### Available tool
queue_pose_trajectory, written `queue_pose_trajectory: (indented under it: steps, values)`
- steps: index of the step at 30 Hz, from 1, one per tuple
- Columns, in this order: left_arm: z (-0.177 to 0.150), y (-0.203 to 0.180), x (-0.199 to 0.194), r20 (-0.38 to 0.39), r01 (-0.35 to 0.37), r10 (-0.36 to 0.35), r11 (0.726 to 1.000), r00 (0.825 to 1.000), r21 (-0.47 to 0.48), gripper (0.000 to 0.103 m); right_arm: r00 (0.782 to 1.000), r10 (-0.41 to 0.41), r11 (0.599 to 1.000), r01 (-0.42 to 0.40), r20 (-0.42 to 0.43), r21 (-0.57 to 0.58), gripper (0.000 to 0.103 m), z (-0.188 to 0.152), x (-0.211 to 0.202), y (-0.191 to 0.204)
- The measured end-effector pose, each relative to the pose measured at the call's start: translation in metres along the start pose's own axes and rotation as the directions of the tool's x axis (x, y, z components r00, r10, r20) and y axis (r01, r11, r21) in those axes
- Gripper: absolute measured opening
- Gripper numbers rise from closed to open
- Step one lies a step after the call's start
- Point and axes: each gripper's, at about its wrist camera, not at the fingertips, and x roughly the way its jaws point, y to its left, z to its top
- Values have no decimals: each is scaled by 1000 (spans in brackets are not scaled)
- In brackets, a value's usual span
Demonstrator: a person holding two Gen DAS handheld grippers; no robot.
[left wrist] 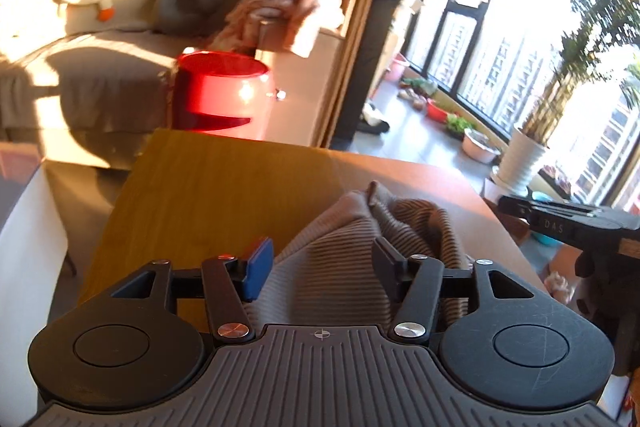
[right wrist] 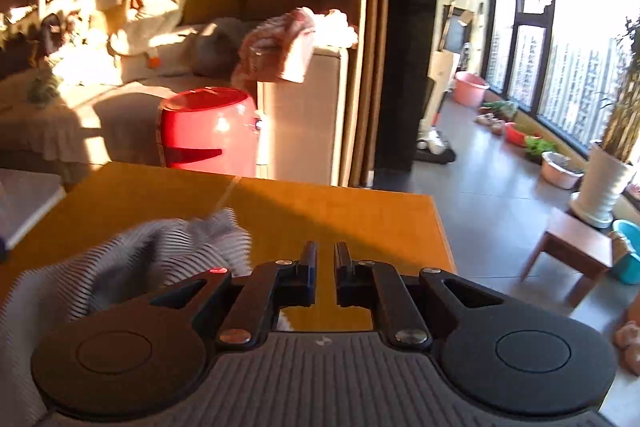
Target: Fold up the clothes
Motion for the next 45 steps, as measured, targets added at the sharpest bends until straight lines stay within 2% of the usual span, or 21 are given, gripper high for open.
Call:
queue_pose_trajectory:
  steps: [1, 2, 4, 5, 6, 7, 9, 11, 15, 17, 19, 21, 23, 25, 26, 27, 28, 29, 30, 38, 45]
  values:
    - [3, -8, 16, -25, 9, -8, 1000, 1000, 27, 73, 999, 40, 999, -40, 1, 9, 15, 2, -1, 5]
    - [5, -16, 32, -52, 15, -12, 998, 999, 54, 74, 997, 78, 997, -78, 1, 19, 22, 3, -1, 13]
    - [3, -29, 66, -110, -9, 21, 994, 994, 112, 69, 993, 115, 993, -114, -17, 17, 31, -5, 7, 26]
    - [1, -32, 83, -137, -27, 46, 990, 990, 141, 60, 992, 122, 992, -122, -32, 10, 31, -11, 13, 32]
    - [-1, -30, 95, -147, -59, 84, 985, 986, 164, 23, 991, 130, 992, -130, -46, 3, 31, -18, 19, 37]
    - [2, -22, 98, -135, -89, 112, 982, 985, 166, 11, 990, 128, 992, -129, -62, -7, 31, -25, 25, 42]
    - [12, -2, 94, -85, -157, 172, 975, 981, 154, 11, 991, 86, 995, -90, -103, -40, 31, -47, 37, 43]
    - [24, 22, 85, -27, -222, 227, 967, 974, 124, 11, 989, 91, 996, -93, -114, -11, 33, -56, 38, 30]
    - [35, 53, 84, -63, -182, 182, 983, 981, 11, 11, 986, 86, 996, -89, -140, -15, 37, -51, 37, 16]
    - [30, 51, 88, -66, -190, 192, 981, 979, 37, 11, 987, 84, 996, -86, -135, -8, 38, -41, 34, 18]
    - [27, 52, 92, -75, -186, 188, 982, 979, 27, 12, 992, 84, 996, -84, -97, 9, 44, -27, 29, 21]
    - [25, 55, 95, -81, -179, 179, 984, 980, 6, 13, 992, 95, 995, -92, -89, 31, 67, -16, 32, 25]
    - [23, 56, 97, -85, -170, 169, 985, 982, -11, 14, 988, 105, 994, -103, -117, 24, 68, -17, 45, 32]
    - [22, 56, 97, -85, -159, 157, 987, 984, -15, 15, 982, 112, 994, -110, -152, 20, 68, -22, 57, 37]
    - [21, 56, 96, -84, -154, 152, 988, 985, -16, 15, 984, 96, 995, -95, -151, 13, 59, -23, 59, 34]
    - [21, 58, 96, -84, -149, 147, 989, 986, -17, 16, 986, 79, 997, -79, -150, 6, 39, -24, 61, 32]
    - [20, 60, 96, -84, -143, 141, 990, 986, -22, 17, 987, 63, 998, -64, -148, -1, 33, -25, 63, 29]
    - [21, 62, 95, -84, -136, 134, 990, 987, -26, 17, 988, 47, 999, -48, -147, -8, 17, -25, 65, 27]
    - [22, 65, 95, -84, -131, 128, 991, 988, -32, 18, 989, 30, 999, -33, -146, -15, 13, -26, 67, 24]
    - [20, 76, 119, -96, -99, 89, 990, 991, -99, 33, 986, -101, 993, 92, -131, -69, 11, -33, 83, 3]
    - [30, 78, 93, -41, -103, 99, 986, 994, -134, 54, 977, -172, 983, 162, -125, -87, 13, -32, 90, -7]
